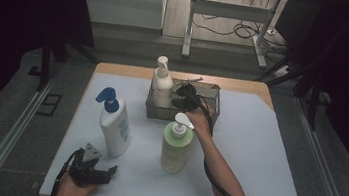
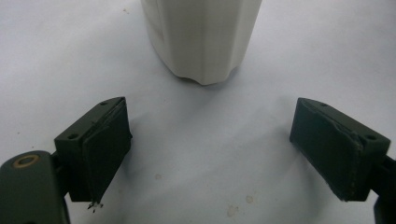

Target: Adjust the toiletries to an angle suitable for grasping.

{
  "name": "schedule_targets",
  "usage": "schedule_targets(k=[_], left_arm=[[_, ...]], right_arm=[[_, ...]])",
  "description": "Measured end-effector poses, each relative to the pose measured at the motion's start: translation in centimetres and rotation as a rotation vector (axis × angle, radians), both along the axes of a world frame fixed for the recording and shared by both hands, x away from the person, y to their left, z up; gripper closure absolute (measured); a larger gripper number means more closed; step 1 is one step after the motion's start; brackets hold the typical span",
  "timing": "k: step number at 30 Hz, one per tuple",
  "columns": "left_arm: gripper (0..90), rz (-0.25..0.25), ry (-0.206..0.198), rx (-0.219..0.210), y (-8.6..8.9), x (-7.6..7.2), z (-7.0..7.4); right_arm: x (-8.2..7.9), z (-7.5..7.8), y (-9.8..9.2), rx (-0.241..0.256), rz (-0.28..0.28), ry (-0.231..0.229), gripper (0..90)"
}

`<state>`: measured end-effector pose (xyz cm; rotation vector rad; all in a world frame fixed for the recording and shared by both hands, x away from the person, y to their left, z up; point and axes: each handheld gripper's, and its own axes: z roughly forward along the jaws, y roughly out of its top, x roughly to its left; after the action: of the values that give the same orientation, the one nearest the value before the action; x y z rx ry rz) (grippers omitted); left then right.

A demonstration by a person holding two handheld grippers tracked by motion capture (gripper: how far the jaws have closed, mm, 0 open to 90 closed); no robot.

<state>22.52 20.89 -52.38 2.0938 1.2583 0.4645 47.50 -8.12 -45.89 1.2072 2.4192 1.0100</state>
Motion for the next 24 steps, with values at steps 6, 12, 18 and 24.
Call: schedule_targets(k=[6,12,18,24], left_arm=[[12.1,0.0,0.0,0.0,0.0,0.0,0.0],[12.1,0.0,0.0,0.0,0.0,0.0,0.0],[12.1,0.0,0.0,0.0,0.0,0.0,0.0],[12.1,0.0,0.0,0.001,0.0,0.0,0.0]], right_arm=[[-0.1,-0.1,0.8,0.006,0.033,0.007,89.4],[-0.5,-0.3,1.7,0.002,0.066,0.006,89.3],[-0.6,-0.4,2.3,-0.002,0.079,0.001,89.3],[-0.6,-0.4,2.4,0.003,0.076,0.003,89.4]])
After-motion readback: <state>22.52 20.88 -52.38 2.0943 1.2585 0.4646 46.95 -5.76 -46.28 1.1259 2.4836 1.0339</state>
